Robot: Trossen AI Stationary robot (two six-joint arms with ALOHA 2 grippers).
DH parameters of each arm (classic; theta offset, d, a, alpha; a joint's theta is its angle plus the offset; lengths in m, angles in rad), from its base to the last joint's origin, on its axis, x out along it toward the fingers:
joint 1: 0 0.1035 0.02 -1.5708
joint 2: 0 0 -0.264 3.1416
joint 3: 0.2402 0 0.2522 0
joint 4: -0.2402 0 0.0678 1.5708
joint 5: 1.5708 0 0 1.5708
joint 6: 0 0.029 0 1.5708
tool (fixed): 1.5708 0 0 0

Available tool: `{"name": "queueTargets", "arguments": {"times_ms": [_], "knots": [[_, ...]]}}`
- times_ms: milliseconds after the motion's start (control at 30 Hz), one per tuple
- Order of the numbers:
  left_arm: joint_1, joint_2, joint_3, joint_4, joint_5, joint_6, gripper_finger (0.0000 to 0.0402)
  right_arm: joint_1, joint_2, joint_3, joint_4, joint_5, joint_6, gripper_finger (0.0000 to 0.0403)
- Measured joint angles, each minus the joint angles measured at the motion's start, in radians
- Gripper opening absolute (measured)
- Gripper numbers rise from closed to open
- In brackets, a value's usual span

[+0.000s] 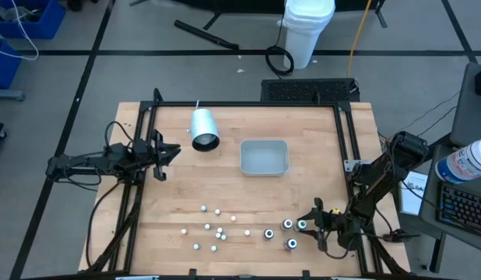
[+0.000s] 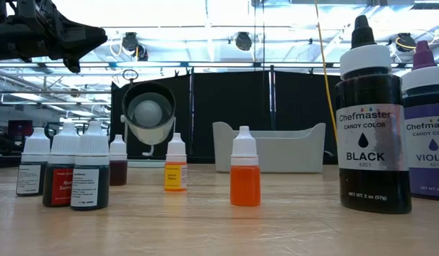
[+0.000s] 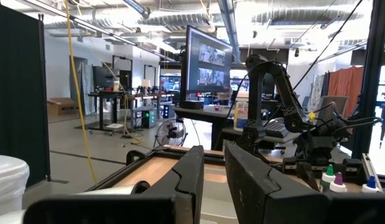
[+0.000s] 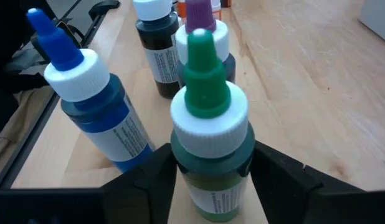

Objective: Pick & Place food coloring
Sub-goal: Put the green food coloring bottle into the gray bin

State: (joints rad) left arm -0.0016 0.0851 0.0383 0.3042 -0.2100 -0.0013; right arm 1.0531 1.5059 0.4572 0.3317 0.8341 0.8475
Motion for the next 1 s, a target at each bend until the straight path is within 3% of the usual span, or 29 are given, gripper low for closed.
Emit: {"name": "queueTargets", "arguments": {"times_ms": [267,667,1000], "knots": [[0.0,0.0,0.0,0.0,0.0,0.0,0.0072,0.0,0.0,0.0,0.0,0.041,-0.024,0.0131],[0.0,0.0,0.0,0.0,0.0,0.001,0.0072,0.0,-0.034,0.0,0.02,0.082,-0.14,0.0133],[0.0,0.0,0.0,0.0,0.0,0.001,0.0072,0.0,-0.184,0.0,-0.09,0.114,-0.238,0.0133]]}}
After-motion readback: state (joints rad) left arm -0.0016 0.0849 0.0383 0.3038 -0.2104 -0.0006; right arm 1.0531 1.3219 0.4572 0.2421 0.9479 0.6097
